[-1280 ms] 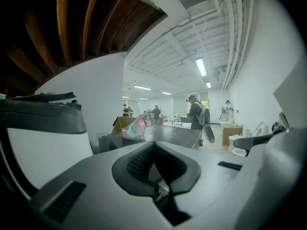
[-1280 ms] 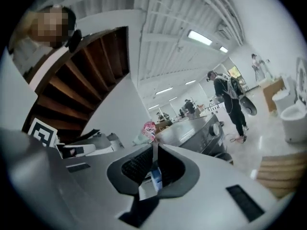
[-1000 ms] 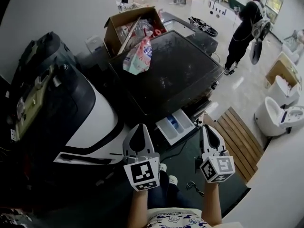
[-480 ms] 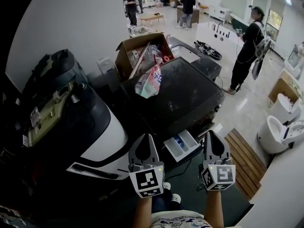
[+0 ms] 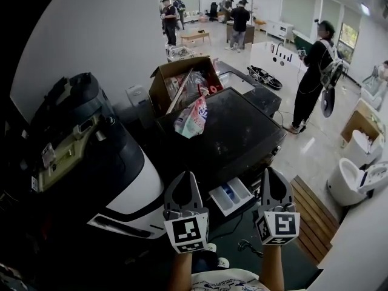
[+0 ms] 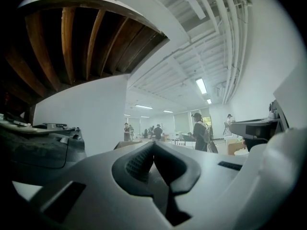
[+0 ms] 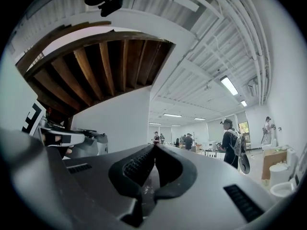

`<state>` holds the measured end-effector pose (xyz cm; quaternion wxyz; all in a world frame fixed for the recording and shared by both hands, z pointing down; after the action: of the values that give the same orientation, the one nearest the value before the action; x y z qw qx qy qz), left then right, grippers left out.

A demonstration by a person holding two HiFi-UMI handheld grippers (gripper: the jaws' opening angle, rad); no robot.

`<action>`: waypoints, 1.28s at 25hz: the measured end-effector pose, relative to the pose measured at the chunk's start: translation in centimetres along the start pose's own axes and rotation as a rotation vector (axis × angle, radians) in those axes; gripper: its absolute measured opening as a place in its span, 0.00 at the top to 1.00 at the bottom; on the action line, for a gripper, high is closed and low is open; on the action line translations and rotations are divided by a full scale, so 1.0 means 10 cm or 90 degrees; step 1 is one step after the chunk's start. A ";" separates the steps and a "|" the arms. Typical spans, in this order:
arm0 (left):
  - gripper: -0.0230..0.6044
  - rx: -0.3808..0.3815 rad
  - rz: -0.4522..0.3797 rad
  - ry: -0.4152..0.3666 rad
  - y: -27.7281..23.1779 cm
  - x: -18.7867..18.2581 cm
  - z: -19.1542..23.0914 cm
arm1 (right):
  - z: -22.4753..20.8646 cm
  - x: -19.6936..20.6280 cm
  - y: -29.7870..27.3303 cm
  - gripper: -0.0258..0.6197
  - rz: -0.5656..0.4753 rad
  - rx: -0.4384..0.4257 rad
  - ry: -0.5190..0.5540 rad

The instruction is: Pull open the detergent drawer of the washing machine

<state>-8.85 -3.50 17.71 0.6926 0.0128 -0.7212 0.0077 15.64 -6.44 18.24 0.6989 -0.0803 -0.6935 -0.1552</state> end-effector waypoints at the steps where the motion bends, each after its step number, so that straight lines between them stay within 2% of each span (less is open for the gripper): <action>1: 0.94 0.000 -0.003 0.000 0.00 -0.01 0.00 | 0.00 -0.01 -0.01 0.94 -0.001 0.000 0.002; 32: 0.94 0.007 -0.017 -0.007 -0.05 -0.05 0.00 | 0.00 0.03 -0.10 0.94 0.009 -0.005 0.002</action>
<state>-8.79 -3.94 17.18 0.6887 0.0263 -0.7245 0.0024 15.31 -7.46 18.45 0.7006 -0.0875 -0.6914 -0.1533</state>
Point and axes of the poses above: the fingertips, and each gripper's own axes: y backward along the fingers, z to its left, x out of its underside, the point moved 10 cm from there along y, backward along the fingers, and after that the axes turned 1 degree about y, right-handed, at the moved point
